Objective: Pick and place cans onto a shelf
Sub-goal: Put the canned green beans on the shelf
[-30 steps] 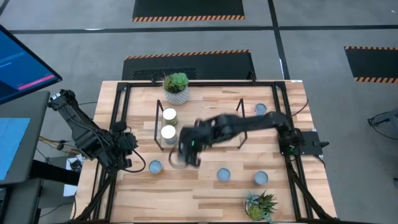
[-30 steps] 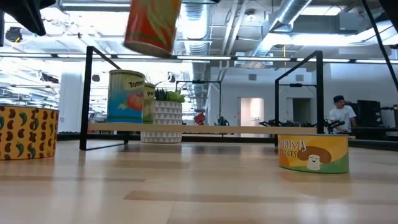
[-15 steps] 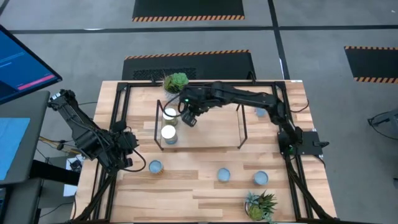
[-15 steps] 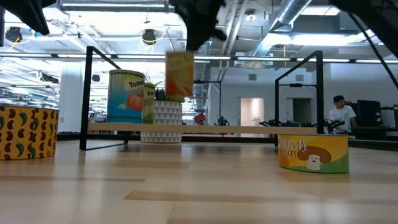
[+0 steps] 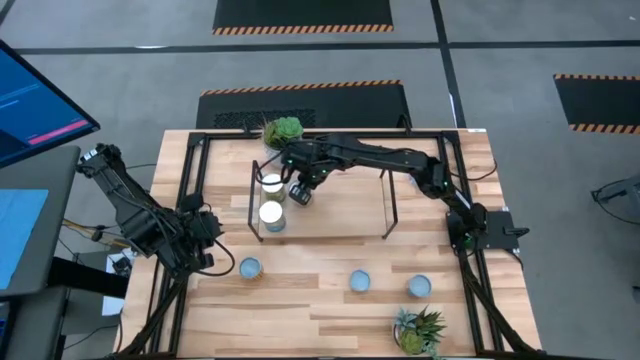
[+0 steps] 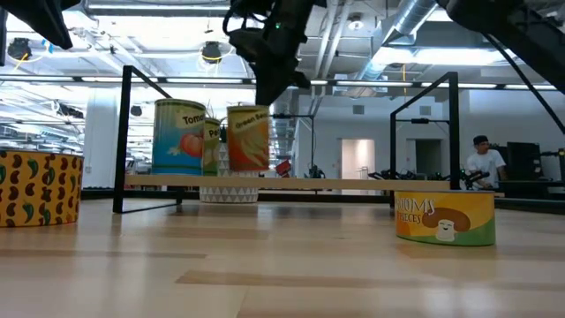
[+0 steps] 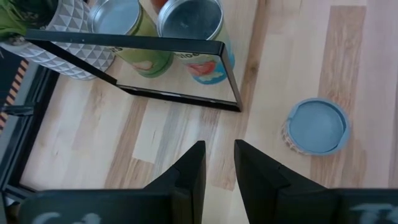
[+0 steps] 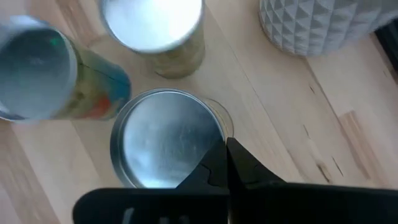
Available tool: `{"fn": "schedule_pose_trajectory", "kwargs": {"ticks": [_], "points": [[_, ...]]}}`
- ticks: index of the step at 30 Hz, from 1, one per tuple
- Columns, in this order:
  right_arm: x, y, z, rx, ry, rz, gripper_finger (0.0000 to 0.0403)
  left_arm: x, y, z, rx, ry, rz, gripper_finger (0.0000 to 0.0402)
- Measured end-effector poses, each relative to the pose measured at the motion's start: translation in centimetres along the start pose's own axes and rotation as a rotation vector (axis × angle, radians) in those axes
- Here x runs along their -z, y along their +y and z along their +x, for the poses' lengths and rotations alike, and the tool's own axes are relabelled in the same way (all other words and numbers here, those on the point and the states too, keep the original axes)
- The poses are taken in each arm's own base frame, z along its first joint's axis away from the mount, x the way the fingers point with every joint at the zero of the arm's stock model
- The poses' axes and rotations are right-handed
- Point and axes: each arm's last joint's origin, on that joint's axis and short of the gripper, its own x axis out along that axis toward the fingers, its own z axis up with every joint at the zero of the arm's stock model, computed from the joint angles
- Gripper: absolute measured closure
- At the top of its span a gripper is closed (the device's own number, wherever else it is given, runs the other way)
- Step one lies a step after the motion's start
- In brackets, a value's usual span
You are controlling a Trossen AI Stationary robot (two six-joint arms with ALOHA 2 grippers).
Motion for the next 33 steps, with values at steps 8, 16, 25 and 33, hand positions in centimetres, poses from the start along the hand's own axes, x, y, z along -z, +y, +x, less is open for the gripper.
{"fn": "schedule_pose_trajectory", "kwargs": {"ticks": [8, 16, 25, 33], "points": [[-0.51, -0.88, 0.18, -0.012, -0.018, 0.02, 0.0403, 0.0, 0.01, 0.0, -0.001, -0.001, 0.001, 0.0329], [-0.45, -0.65, 0.16, -0.017, -0.018, 0.016, 0.0391, 0.0, 0.01, 0.0, -0.001, -0.001, 0.001, 0.0329], [-0.23, -0.33, 0.89, -0.018, -0.011, 0.017, 0.0356, 0.01, 0.0, 0.0, 0.0, 0.001, 0.002, 0.0329], [-0.3, -0.42, 0.8, -0.016, -0.017, 0.02, 0.0352, 0.02, -0.01, 0.0, 0.003, 0.005, 0.002, 0.0329]]}}
